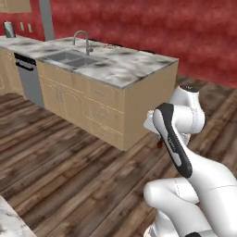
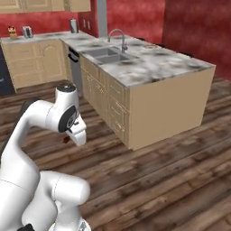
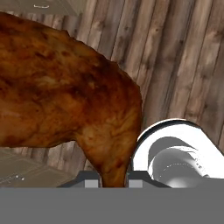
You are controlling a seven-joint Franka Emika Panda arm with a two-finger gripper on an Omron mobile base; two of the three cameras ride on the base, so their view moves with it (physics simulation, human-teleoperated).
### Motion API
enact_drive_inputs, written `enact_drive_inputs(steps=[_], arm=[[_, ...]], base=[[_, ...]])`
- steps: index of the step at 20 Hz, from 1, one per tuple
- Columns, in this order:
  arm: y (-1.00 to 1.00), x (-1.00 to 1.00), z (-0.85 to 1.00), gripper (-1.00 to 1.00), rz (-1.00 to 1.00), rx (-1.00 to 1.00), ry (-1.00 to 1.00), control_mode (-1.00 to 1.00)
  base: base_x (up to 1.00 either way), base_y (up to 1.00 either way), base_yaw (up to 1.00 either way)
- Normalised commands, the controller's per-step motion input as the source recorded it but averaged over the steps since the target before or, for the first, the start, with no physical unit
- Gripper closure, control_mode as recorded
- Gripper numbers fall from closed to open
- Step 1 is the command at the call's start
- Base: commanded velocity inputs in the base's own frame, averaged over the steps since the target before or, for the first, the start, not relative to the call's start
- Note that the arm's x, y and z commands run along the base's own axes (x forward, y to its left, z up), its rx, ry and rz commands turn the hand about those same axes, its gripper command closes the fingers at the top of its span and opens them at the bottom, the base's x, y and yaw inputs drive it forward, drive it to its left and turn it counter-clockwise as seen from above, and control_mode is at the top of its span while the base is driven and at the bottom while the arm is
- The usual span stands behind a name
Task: Take the chicken drumsticks from the pan and place one on each plate on the dining counter.
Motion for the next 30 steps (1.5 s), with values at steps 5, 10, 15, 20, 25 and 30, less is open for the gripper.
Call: enact_drive_inputs(steps=[5, 10, 15, 20, 25, 30], arm=[[0.0, 0.0, 0.0, 1.0, 0.0, 0.0, 0.0, 1.0], [0.0, 0.0, 0.0, 1.0, 0.0, 0.0, 0.0, 1.0], [0.0, 0.0, 0.0, 1.0, 0.0, 0.0, 0.0, 1.0], [0.0, 0.0, 0.0, 1.0, 0.0, 0.0, 0.0, 1.0], [0.0, 0.0, 0.0, 1.0, 0.0, 0.0, 0.0, 1.0], [0.0, 0.0, 0.0, 1.0, 0.0, 0.0, 0.0, 1.0]], base=[[0.97, -0.55, 0.03], [0.92, -0.61, 0.0], [0.91, -0.61, 0.0], [0.94, -0.6, 0.0], [0.95, -0.61, 0.0], [0.96, -0.62, 0.0]])
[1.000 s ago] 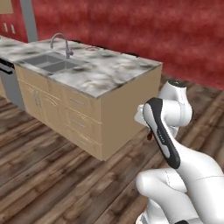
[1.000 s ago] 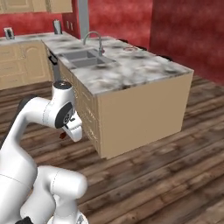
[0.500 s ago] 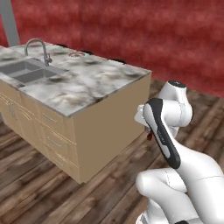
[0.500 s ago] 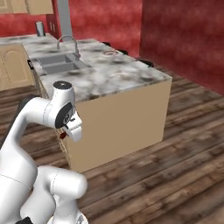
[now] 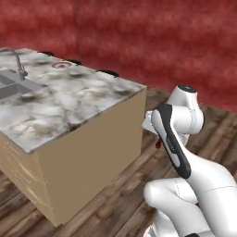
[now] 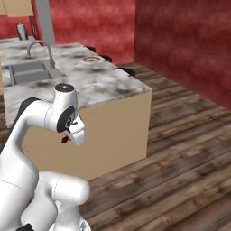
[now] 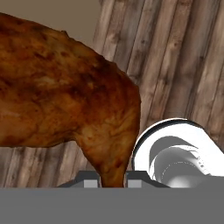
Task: Take the chicken drumsticks from the pan and place one on each plate on the dining counter.
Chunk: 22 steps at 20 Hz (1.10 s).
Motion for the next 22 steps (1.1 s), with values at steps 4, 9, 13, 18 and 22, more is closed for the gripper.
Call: enact_drive_inputs(steps=[4, 9, 13, 18, 22], arm=[[0.0, 0.0, 0.0, 1.0, 0.0, 0.0, 0.0, 1.0], [0.0, 0.0, 0.0, 1.0, 0.0, 0.0, 0.0, 1.0], [0.0, 0.0, 0.0, 1.0, 0.0, 0.0, 0.0, 1.0], [0.0, 0.0, 0.0, 1.0, 0.0, 0.0, 0.0, 1.0], [0.0, 0.0, 0.0, 1.0, 0.0, 0.0, 0.0, 1.0]], base=[[0.97, -0.62, 0.0], [0.98, -0.62, 0.0], [0.98, -0.62, 0.0], [0.98, -0.62, 0.0], [0.98, -0.6, 0.02]])
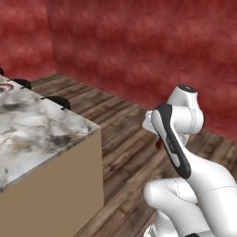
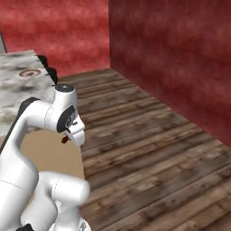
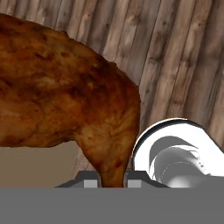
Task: Take the chicken drumsticks from the pan and place one on each plate on the dining counter.
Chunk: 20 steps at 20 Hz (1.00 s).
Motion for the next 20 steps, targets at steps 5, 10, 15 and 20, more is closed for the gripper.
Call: enact_drive_inputs(steps=[5, 10, 15, 20], arm=[[0.0, 0.0, 0.0, 1.0, 0.0, 0.0, 0.0, 1.0], [0.0, 0.0, 0.0, 1.0, 0.0, 0.0, 0.0, 1.0], [0.0, 0.0, 0.0, 1.0, 0.0, 0.0, 0.0, 1.0], [0.0, 0.0, 0.0, 1.0, 0.0, 0.0, 0.0, 1.0]], base=[[0.98, -0.56, 0.08], [0.99, -0.49, 0.17], [1.0, -0.47, 0.19], [0.99, -0.44, 0.23]])
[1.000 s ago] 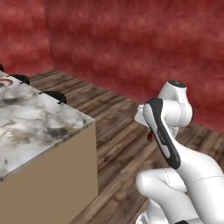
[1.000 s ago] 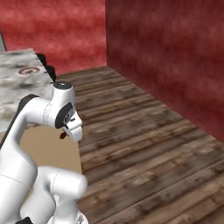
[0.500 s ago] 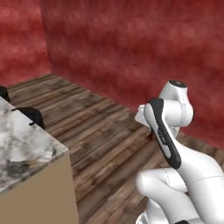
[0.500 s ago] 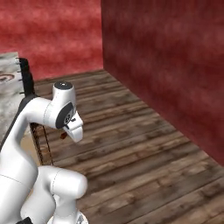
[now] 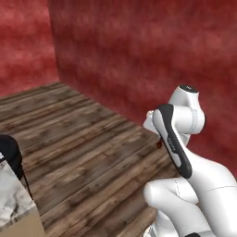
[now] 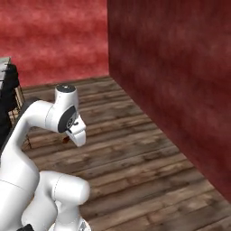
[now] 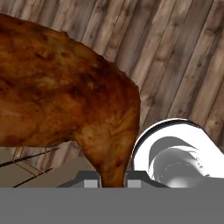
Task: Take the chicken drumsticks from the pan and place one on each plate on the dining counter.
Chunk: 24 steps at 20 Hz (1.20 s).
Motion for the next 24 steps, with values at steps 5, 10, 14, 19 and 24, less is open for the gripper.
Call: enact_drive_inputs(steps=[5, 10, 14, 19, 24], arm=[[0.0, 0.0, 0.0, 1.0, 0.0, 0.0, 0.0, 1.0], [0.0, 0.0, 0.0, 1.0, 0.0, 0.0, 0.0, 1.0], [0.0, 0.0, 0.0, 1.0, 0.0, 0.0, 0.0, 1.0], [0.0, 0.0, 0.0, 1.0, 0.0, 0.0, 0.0, 1.0], [0.0, 0.0, 0.0, 1.0, 0.0, 0.0, 0.0, 1.0]], base=[[1.0, -0.33, 0.35], [1.0, -0.21, 0.46], [1.0, -0.16, 0.49], [1.0, -0.14, 0.48], [1.0, -0.12, 0.5]])
